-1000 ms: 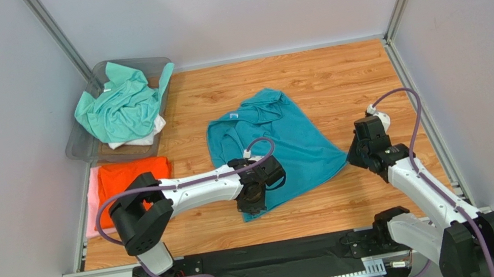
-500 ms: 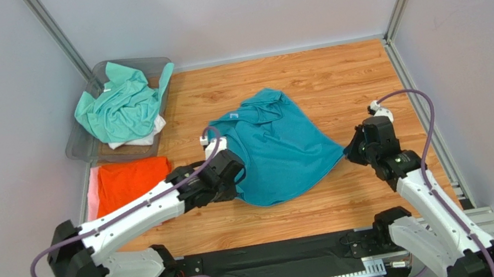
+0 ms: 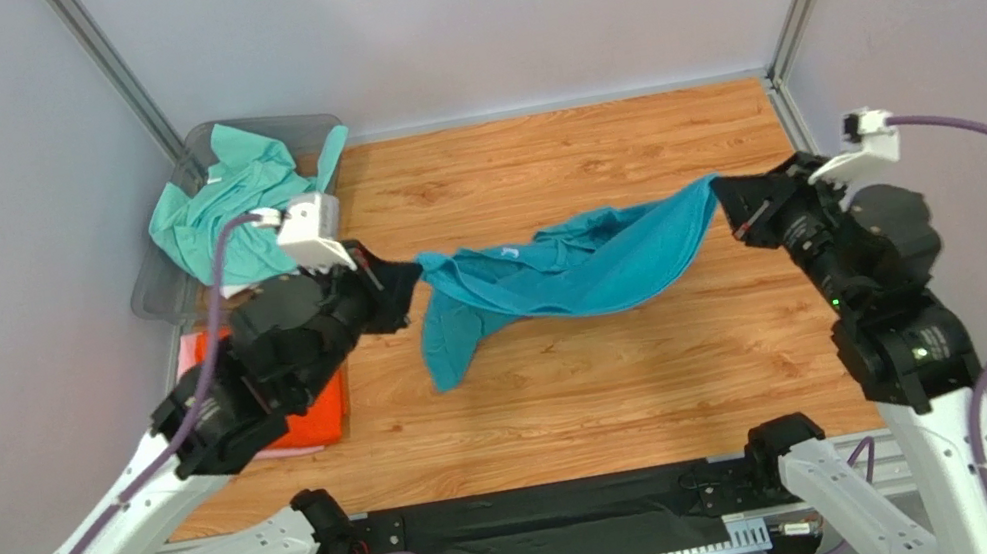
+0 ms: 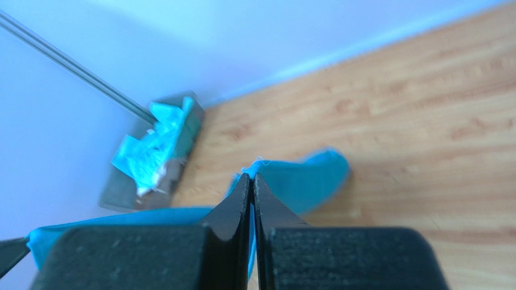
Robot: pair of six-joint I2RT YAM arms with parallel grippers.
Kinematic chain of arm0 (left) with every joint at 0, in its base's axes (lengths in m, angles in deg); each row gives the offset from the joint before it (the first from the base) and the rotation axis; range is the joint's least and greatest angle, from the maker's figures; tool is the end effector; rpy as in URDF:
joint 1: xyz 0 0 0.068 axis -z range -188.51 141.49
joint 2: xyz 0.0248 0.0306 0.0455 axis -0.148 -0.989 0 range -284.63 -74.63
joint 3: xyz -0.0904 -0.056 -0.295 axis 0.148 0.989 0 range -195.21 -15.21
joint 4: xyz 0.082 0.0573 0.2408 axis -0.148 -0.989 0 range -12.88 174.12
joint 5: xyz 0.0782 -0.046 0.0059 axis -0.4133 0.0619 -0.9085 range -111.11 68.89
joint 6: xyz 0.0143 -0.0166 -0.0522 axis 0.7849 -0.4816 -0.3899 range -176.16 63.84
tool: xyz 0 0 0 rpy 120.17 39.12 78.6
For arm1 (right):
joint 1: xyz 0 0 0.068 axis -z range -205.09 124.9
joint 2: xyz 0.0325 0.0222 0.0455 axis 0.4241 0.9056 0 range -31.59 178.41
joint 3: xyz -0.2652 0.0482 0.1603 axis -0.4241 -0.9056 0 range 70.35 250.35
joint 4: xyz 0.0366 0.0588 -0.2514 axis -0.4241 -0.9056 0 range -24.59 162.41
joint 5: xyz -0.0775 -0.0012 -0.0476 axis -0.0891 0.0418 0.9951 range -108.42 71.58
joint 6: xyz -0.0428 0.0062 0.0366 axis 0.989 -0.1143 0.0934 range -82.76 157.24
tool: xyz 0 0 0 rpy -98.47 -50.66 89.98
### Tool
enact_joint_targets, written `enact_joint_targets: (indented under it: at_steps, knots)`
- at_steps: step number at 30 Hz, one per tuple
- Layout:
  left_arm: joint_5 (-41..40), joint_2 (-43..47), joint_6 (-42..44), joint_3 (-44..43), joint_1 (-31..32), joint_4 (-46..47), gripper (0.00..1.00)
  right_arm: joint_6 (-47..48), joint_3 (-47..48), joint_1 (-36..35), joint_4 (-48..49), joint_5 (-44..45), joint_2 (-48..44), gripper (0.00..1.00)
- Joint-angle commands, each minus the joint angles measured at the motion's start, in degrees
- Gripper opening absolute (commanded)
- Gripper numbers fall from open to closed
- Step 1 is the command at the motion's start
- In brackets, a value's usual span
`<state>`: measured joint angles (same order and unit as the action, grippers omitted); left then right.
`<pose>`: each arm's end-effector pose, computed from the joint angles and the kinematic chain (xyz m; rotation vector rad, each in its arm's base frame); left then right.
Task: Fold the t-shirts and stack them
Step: Flatten the tshirt out
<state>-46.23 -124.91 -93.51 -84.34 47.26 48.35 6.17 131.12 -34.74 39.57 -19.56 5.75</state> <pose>0.0934 -0.1074 0.4526 -0.0054 1.9002 -0.7217 0.0878 0.0156 0.4328 0.3136 1.7374 0.5372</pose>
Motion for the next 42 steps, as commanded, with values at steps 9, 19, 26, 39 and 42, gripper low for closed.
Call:
enact_joint_targets:
  at_steps: [9, 19, 26, 39, 42]
  knots:
    - [2.7, -2.2, 16.7, -29.4, -0.1, 6.2, 0.00, 4.0, 36.1, 0.2, -1.5, -5.5, 6.7, 0.00]
    - [-11.4, -14.4, 26.6, -41.4, -0.1, 9.6, 0.00, 7.1, 44.4, 0.2, 0.6, -2.2, 16.5, 0.00]
    - [-8.8, -32.2, 24.6, -54.3, -13.3, 5.0, 0.00, 12.0, 44.2, 0.3, 7.1, 1.1, 28.2, 0.00]
    - [1.9, -53.1, 33.7, -75.7, -25.4, 15.5, 0.00, 20.7, 72.6, 1.4, 10.7, 9.1, 54.1, 0.00]
    - [5.2, -48.5, 32.5, -71.5, -25.7, 14.6, 0.00, 21.4, 69.7, 1.4, 10.6, 10.0, 51.3, 0.00]
